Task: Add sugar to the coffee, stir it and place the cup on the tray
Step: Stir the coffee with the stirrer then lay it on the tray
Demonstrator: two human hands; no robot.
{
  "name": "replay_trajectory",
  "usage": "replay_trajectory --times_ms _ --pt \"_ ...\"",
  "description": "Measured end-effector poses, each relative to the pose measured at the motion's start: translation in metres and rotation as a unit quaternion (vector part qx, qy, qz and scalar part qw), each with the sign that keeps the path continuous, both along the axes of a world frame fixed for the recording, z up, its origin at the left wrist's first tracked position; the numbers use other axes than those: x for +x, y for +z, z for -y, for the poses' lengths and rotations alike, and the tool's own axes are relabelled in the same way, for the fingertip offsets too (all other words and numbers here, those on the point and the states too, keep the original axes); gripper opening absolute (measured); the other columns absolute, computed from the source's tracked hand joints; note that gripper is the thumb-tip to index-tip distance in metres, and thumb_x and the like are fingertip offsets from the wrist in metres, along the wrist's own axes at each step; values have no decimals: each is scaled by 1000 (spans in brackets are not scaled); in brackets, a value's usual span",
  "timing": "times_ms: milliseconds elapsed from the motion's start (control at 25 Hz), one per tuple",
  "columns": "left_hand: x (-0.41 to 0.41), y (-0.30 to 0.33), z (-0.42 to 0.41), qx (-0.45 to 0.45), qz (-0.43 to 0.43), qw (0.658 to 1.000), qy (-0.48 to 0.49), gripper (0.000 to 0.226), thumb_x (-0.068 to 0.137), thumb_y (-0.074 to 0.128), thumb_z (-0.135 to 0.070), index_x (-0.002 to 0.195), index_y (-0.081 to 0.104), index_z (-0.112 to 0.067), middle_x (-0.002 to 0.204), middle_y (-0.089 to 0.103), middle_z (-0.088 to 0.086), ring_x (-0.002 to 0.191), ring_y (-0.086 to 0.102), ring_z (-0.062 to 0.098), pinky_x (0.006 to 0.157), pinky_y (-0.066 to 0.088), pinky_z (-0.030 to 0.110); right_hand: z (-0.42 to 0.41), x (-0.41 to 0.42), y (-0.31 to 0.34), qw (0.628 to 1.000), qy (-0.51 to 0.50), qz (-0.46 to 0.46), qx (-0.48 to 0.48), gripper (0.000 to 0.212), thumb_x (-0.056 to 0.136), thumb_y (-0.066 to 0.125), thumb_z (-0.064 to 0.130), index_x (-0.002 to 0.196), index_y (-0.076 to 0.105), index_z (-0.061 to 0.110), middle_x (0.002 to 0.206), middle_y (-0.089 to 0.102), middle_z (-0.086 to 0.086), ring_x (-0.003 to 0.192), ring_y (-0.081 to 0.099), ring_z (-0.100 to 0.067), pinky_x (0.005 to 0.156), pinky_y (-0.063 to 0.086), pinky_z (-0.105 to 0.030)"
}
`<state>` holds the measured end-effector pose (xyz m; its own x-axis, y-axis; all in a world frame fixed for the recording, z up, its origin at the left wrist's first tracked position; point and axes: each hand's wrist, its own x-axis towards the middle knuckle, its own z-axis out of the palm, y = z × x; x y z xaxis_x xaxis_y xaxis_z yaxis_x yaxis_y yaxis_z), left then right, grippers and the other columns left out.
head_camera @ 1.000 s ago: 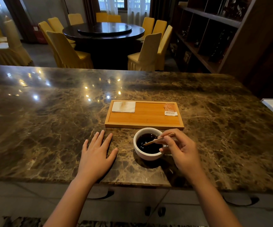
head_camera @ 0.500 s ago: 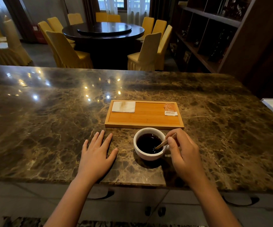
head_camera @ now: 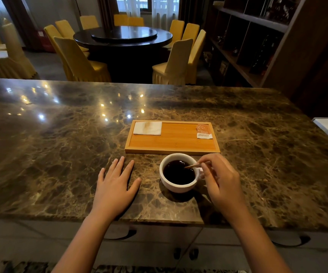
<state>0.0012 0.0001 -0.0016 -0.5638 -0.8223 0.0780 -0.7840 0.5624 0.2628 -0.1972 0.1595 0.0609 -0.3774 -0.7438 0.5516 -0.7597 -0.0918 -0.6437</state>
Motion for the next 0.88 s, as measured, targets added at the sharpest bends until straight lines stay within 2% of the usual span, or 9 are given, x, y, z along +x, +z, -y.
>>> replay_trajectory --times_ms 80,200,320,400,480,600,680,800,880 --pt "0 0 0 -1 0 1000 0 79 73 4 -67 143 13 -33 156 8 1 142 -1 14 115 0 46 -3 2 2 1000 -8 -4 0 15 88 38 23 86 52 19 79 55 3 71 55 -6 58 46 -19" --pt "0 0 0 -3 1 1000 0 79 72 4 -67 143 13 -33 156 8 1 142 0 14 115 0 46 -5 2 3 999 -11 50 1 19 89 38 25 83 54 16 74 59 0 66 60 -15 55 49 -31" --pt "0 0 -1 -2 -1 1000 0 79 72 4 -67 143 13 -33 156 8 0 142 0 14 116 1 46 1 6 2 984 35 177 -2 13 92 50 14 85 61 18 78 65 3 75 67 -16 58 57 -32" --pt "0 -1 0 -2 -1 1000 1 79 73 4 -67 143 13 -33 156 9 0 142 0 14 116 1 46 7 8 0 973 63 222 -9 15 91 51 7 88 63 16 83 67 3 84 69 -14 61 59 -29" --pt "0 -1 0 -2 -2 1000 0 79 73 5 -67 143 14 -33 156 9 0 142 1 14 116 1 47 11 7 -1 977 57 206 -18 14 91 51 7 90 64 14 89 68 -2 86 68 -12 64 58 -26" --pt "1 -1 0 -3 -3 1000 1 78 73 5 -67 143 14 -33 156 9 0 142 1 14 116 1 47 6 -1 0 997 18 76 -11 14 90 47 20 91 61 16 87 62 4 80 62 -5 64 51 -15" --pt "1 -1 0 -2 -2 1000 0 78 73 5 -67 143 14 -33 156 9 0 142 0 14 116 1 47 -2 -4 2 1000 7 18 2 17 88 42 24 88 57 17 84 58 5 76 57 -6 61 48 -16" --pt "1 -2 0 -2 -6 1000 -1 78 73 5 -67 143 14 -33 156 9 0 142 0 14 116 1 47 -8 -2 1 1000 10 22 10 17 87 39 26 86 55 20 80 57 5 73 57 -10 60 48 -19" --pt "0 -3 1 -5 -10 1000 -1 77 74 6 -67 143 15 -33 156 10 1 142 1 14 116 2 47 -8 2 -1 997 27 74 18 17 88 40 30 86 55 22 80 59 5 72 60 -12 60 52 -23"
